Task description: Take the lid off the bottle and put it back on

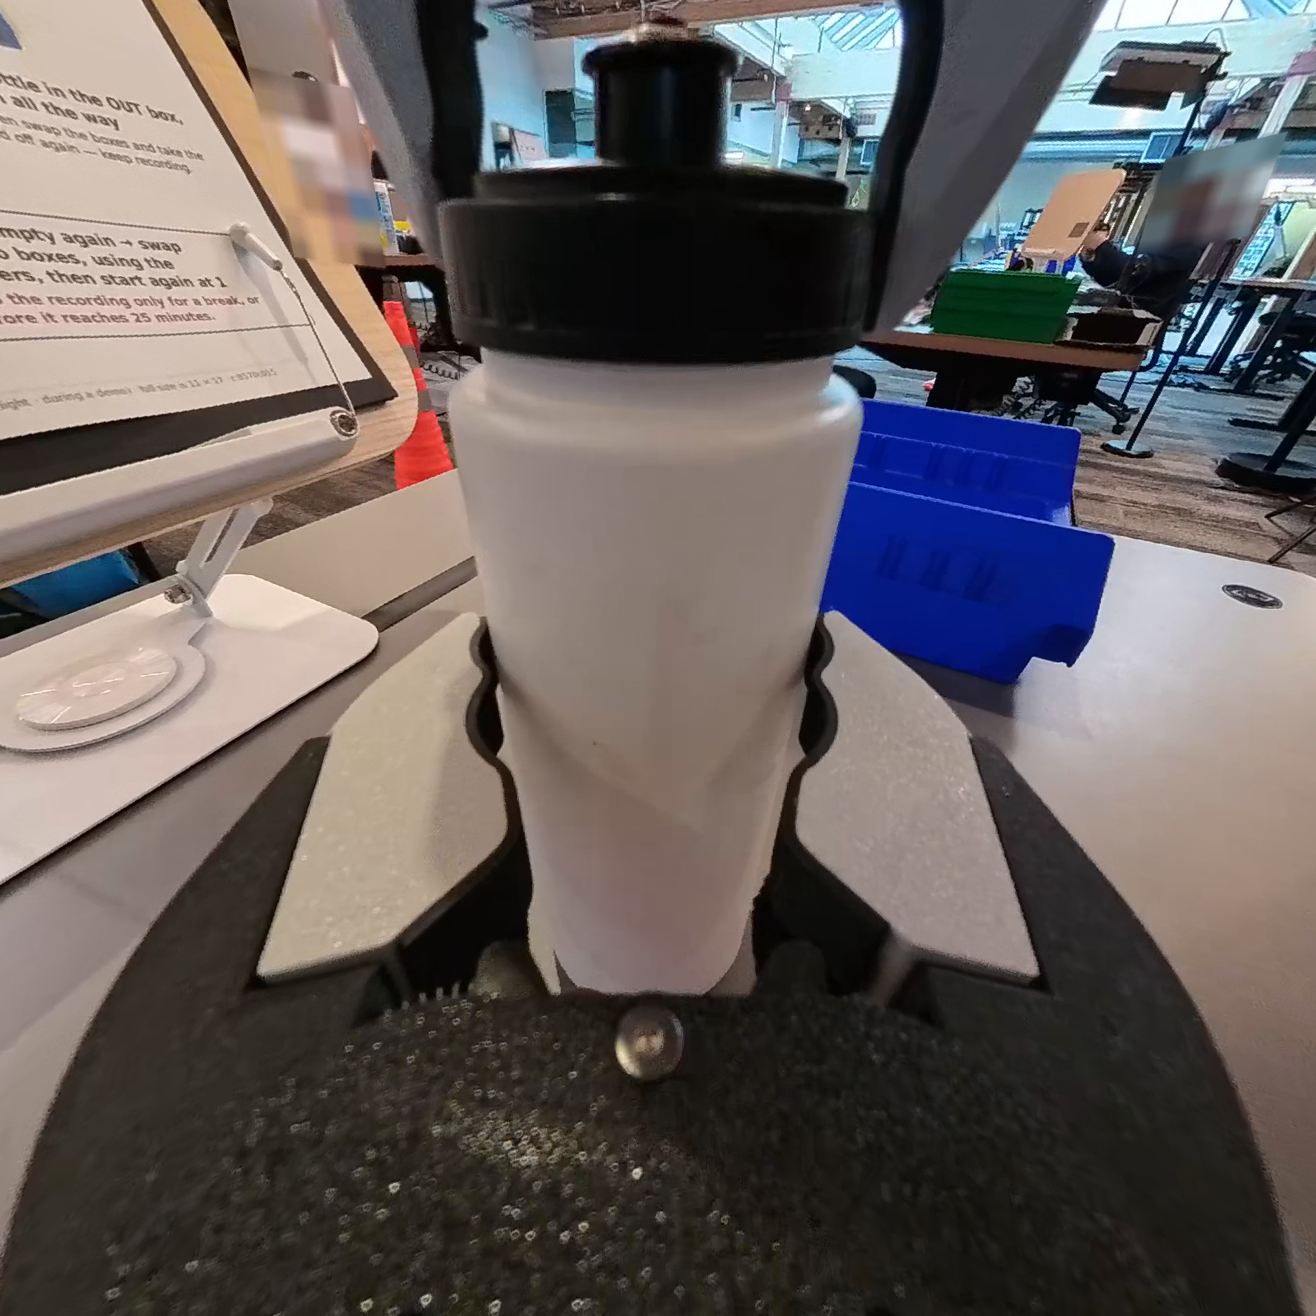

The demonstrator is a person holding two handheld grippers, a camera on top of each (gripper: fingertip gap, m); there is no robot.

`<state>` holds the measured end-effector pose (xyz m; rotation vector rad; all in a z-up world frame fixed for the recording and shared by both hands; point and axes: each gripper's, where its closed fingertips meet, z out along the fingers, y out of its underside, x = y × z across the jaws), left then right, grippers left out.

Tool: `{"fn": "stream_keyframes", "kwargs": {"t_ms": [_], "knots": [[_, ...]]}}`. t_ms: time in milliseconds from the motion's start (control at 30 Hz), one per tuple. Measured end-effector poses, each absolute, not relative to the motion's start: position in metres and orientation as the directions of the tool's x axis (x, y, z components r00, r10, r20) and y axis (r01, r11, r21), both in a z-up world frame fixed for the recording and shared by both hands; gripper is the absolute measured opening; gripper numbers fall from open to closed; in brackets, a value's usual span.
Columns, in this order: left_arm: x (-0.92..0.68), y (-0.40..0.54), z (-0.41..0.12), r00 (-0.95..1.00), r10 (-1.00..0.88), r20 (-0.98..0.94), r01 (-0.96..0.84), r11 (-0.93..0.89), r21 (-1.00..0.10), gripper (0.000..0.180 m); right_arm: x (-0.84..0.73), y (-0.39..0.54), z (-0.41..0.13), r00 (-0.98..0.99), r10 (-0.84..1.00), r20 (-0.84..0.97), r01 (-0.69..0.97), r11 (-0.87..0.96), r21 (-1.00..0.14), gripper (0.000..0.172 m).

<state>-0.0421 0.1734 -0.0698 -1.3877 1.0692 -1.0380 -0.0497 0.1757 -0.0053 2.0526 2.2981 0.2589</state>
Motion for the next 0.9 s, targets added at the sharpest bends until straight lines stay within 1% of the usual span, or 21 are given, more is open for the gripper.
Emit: {"fn": "stream_keyframes", "kwargs": {"t_ms": [100,133,200,267,367,433,500,533,567,600,633,700,733,800,833,867,900], "knots": [[-0.042,0.173,-0.07,0.22,-0.975,0.033,-0.063,-0.048,-0.997,0.082,-0.05,0.177,-0.005,-0.261,0.963,0.064,0.951,0.245,0.189,0.071],[-0.043,0.174,-0.07,0.219,-0.975,0.037,-0.063,-0.052,-0.997,0.082,-0.05,0.178,-0.005,-0.284,0.957,0.065,0.944,0.267,0.193,0.071],[-0.043,0.174,-0.07,0.217,-0.975,0.041,-0.065,-0.056,-0.996,0.082,-0.053,0.178,-0.004,-0.259,0.964,0.058,0.954,0.245,0.175,0.071],[-0.043,0.174,-0.071,0.219,-0.975,0.037,-0.072,-0.054,-0.996,0.082,-0.056,0.173,-0.002,-0.219,0.975,0.044,0.968,0.212,0.131,0.079],[-0.042,0.172,-0.071,0.223,-0.975,0.016,-0.083,-0.035,-0.996,0.082,-0.068,0.168,0.01,-0.168,0.981,0.096,0.985,0.171,-0.022,0.085],[-0.041,0.171,-0.071,0.225,-0.974,0.012,-0.087,-0.032,-0.996,0.082,-0.076,0.174,0.023,-0.065,0.982,0.175,0.988,0.088,-0.13,0.088],[-0.042,0.172,-0.071,0.226,-0.974,0.018,-0.086,-0.039,-0.995,0.082,-0.085,0.179,0.038,0.099,0.973,0.21,0.957,-0.035,-0.288,0.081],[-0.042,0.173,-0.071,0.229,-0.973,0.022,-0.085,-0.042,-0.995,0.082,-0.087,0.184,0.043,0.22,0.952,0.212,0.923,-0.132,-0.362,0.076],[-0.042,0.173,-0.071,0.23,-0.973,0.022,-0.084,-0.043,-0.996,0.082,-0.087,0.185,0.045,0.331,0.928,0.17,0.878,-0.237,-0.417,0.069],[-0.042,0.173,-0.071,0.23,-0.973,0.02,-0.085,-0.041,-0.996,0.082,-0.084,0.186,0.043,0.438,0.891,0.12,0.826,-0.346,-0.445,0.071],[-0.042,0.173,-0.071,0.23,-0.973,0.018,-0.086,-0.039,-0.996,0.082,-0.081,0.187,0.038,0.538,0.839,0.079,0.767,-0.449,-0.458,0.07],[-0.042,0.173,-0.071,0.232,-0.973,0.017,-0.087,-0.038,-0.995,0.082,-0.067,0.186,0.024,0.666,0.745,0.045,0.687,-0.589,-0.425,0.069],[-0.042,0.173,-0.071,0.234,-0.972,0.019,-0.086,-0.04,-0.996,0.082,-0.061,0.186,0.017,0.709,0.704,0.043,0.656,-0.635,-0.407,0.075],[-0.043,0.174,-0.071,0.237,-0.971,0.022,-0.083,-0.043,-0.996,0.082,-0.058,0.182,0.006,0.762,0.647,0.007,0.598,-0.701,-0.389,0.082],[-0.043,0.174,-0.071,0.239,-0.971,0.023,-0.083,-0.044,-0.996,0.082,-0.058,0.18,0.004,0.788,0.615,-0.017,0.563,-0.732,-0.384,0.079],[-0.043,0.174,-0.071,0.24,-0.971,0.022,-0.083,-0.043,-0.996,0.082,-0.056,0.179,0.002,0.808,0.588,-0.021,0.541,-0.757,-0.368,0.08],[-0.043,0.175,-0.071,0.24,-0.971,0.022,-0.083,-0.043,-0.996,0.082,-0.053,0.179,-0.001,0.825,0.565,-0.01,0.527,-0.776,-0.345,0.086]]}}
